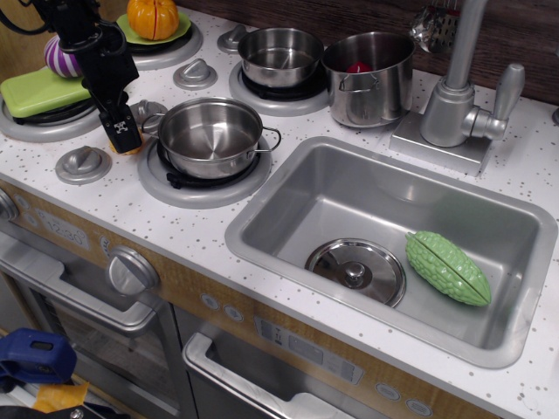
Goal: Put corn in pan which is on stove
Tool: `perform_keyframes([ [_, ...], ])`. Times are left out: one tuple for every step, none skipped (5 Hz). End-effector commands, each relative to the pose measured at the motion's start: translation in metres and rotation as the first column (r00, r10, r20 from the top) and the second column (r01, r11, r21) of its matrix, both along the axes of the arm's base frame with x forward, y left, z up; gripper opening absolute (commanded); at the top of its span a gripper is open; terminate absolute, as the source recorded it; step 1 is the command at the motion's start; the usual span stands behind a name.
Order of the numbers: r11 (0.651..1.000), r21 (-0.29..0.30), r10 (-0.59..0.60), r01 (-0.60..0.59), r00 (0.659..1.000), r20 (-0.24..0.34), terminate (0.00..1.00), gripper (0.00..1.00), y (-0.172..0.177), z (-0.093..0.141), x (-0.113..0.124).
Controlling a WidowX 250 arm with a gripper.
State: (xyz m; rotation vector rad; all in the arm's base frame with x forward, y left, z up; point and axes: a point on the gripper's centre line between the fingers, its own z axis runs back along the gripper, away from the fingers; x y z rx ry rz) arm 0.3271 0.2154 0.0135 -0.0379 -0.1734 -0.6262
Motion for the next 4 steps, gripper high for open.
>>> perform_keyframes([
  [1.000, 0.019, -0.003, 0.001, 0.998, 0.061, 0.00, 0.00, 0.004, 0.013, 0.006],
  [0.999, 0.030, 0.015, -0.017, 0.997, 0.076, 0.00, 0.00, 0.003, 0.023, 0.005],
  [0.997, 0.074, 0.008, -0.014, 0.997, 0.082, 0.00, 0.00, 0.004, 0.042, 0.004],
  [0.988, 0.152, 0.004, -0.015, 0.997, 0.078, 0.00, 0.00, 0.009, 0.070, 0.008],
])
